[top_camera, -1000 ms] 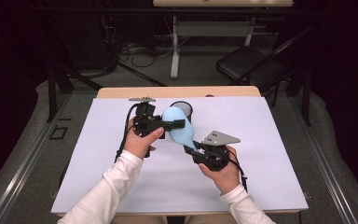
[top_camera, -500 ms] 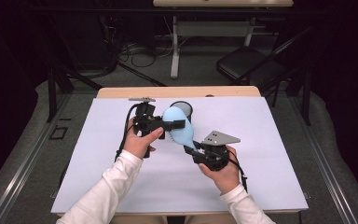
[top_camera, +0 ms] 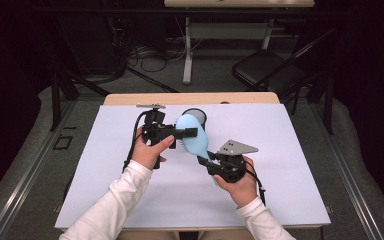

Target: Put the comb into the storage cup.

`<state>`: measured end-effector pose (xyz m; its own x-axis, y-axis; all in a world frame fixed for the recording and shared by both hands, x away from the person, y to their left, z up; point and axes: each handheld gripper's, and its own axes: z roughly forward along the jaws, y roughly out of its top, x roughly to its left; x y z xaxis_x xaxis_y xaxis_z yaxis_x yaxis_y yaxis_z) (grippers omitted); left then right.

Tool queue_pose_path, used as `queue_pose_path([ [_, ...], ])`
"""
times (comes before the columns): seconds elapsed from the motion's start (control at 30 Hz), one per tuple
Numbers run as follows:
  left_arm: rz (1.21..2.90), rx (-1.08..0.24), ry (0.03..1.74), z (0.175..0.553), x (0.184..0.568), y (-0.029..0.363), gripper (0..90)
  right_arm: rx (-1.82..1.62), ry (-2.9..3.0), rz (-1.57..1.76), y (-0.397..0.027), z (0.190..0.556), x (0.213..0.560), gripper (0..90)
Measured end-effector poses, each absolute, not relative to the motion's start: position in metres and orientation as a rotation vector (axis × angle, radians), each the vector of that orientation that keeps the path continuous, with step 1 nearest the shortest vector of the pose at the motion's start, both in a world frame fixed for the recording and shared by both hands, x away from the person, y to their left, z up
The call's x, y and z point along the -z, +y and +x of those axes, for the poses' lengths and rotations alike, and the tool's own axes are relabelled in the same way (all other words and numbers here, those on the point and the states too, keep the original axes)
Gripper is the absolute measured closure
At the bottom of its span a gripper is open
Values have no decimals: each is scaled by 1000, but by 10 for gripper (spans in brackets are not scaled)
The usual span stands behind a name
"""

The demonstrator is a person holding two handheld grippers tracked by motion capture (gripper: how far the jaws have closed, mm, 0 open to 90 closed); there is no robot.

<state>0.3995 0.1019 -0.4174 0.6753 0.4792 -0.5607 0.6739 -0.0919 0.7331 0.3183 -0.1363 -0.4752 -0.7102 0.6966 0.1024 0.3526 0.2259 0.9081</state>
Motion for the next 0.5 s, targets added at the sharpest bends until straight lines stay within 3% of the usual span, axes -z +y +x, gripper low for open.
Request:
queue_pose_path([
  [0.5, 1687, 272, 947, 403, 421, 105, 439, -1492, 2186, 993, -137, 320, 477, 698],
])
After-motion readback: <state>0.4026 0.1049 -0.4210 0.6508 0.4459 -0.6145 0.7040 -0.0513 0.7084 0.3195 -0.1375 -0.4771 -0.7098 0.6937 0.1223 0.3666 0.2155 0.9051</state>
